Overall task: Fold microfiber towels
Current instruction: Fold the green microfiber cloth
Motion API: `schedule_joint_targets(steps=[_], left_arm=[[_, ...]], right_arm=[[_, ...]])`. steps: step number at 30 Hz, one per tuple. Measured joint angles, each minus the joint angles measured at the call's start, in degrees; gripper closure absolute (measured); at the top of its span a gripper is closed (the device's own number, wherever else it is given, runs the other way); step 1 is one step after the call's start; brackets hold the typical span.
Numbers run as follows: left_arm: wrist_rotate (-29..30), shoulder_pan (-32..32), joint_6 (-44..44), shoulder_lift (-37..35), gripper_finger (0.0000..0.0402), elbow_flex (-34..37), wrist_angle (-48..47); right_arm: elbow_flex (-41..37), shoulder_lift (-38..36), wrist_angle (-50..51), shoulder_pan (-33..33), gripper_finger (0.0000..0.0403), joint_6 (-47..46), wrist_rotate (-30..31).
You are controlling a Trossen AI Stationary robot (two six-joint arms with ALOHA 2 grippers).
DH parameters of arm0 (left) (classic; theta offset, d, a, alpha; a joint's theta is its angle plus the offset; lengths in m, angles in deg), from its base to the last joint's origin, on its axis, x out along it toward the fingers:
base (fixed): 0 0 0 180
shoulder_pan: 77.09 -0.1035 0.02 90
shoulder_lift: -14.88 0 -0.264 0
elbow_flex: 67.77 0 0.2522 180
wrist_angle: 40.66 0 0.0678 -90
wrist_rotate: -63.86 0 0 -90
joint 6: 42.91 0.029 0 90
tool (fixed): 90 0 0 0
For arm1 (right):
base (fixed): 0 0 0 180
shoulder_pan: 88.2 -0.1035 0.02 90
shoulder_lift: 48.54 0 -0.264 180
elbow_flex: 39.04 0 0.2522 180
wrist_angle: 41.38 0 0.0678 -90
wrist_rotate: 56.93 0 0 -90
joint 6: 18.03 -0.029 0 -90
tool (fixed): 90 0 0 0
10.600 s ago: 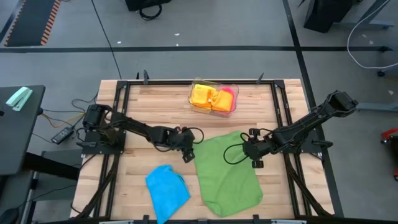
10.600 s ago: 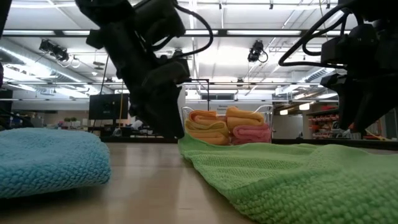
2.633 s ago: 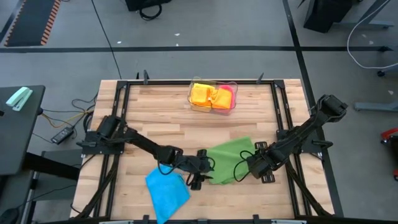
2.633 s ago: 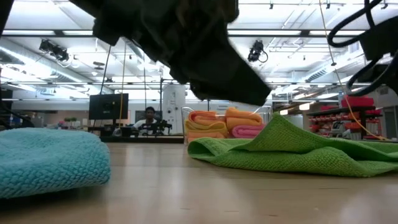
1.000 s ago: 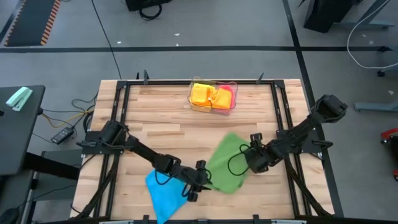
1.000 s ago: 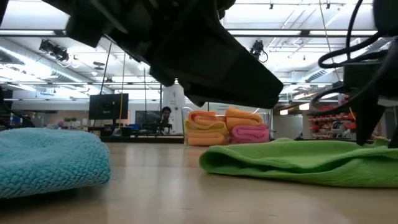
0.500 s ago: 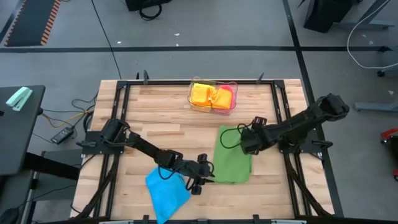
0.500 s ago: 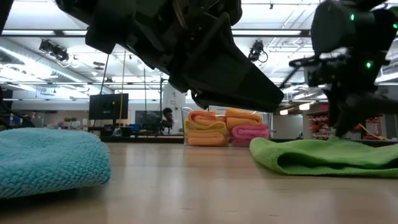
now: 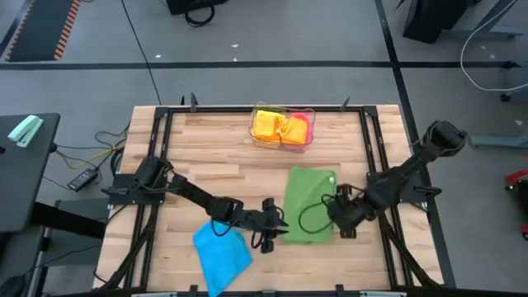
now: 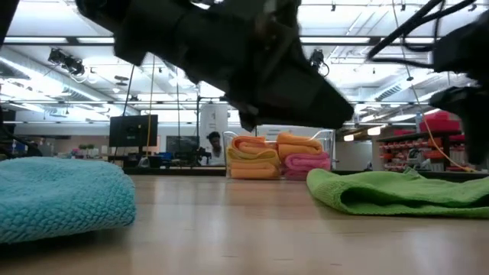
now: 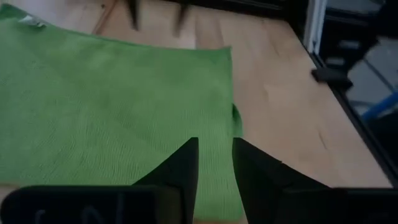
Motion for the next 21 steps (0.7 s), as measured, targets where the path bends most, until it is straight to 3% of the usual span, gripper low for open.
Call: schedule_joint_targets(steps=[12, 17, 21], left_arm=[[-0.1, -3.8, 1.0, 8.1, 0.0299, -15.9, -11.3], [-0.2, -6.0, 1.8, 11.2, 0.0299, -19.3, -11.7], [-3.2, -7.2, 1.7, 14.1, 0.0299, -22.1, -11.7]], right_arm=[[-8.5, -0.1, -18.9, -10.3, 0.0177, -7.3, 0.0], [-13.5, 0.0, -29.7, -11.0, 0.0177, -7.3, 0.8], [-15.2, -0.1, -31.0, -10.8, 0.0177, -7.8, 2.5]])
